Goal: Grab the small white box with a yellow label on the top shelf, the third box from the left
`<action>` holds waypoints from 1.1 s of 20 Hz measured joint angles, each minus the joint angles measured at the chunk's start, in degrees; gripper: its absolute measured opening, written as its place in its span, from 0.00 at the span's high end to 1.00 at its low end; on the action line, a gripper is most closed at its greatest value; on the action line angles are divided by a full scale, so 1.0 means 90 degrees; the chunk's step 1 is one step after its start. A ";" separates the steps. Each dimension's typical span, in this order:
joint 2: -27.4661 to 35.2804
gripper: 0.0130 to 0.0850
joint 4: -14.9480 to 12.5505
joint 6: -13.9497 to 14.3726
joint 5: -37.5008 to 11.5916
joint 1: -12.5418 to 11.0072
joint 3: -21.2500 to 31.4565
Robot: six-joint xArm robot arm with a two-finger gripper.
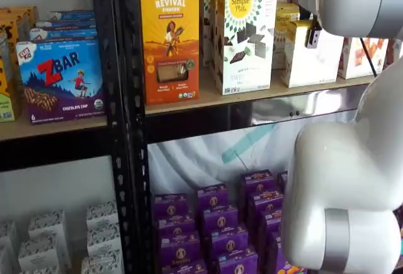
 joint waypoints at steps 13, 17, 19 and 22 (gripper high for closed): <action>-0.0141 0.67 0.0019 0.0009 0.0541 -0.0034 -0.0105; -0.0419 0.67 0.0169 -0.0010 0.0587 -0.0094 0.0098; -0.0516 0.67 0.0253 0.0001 0.0781 -0.0117 0.0110; -0.0655 0.67 0.0412 0.0028 0.1244 -0.0169 0.0069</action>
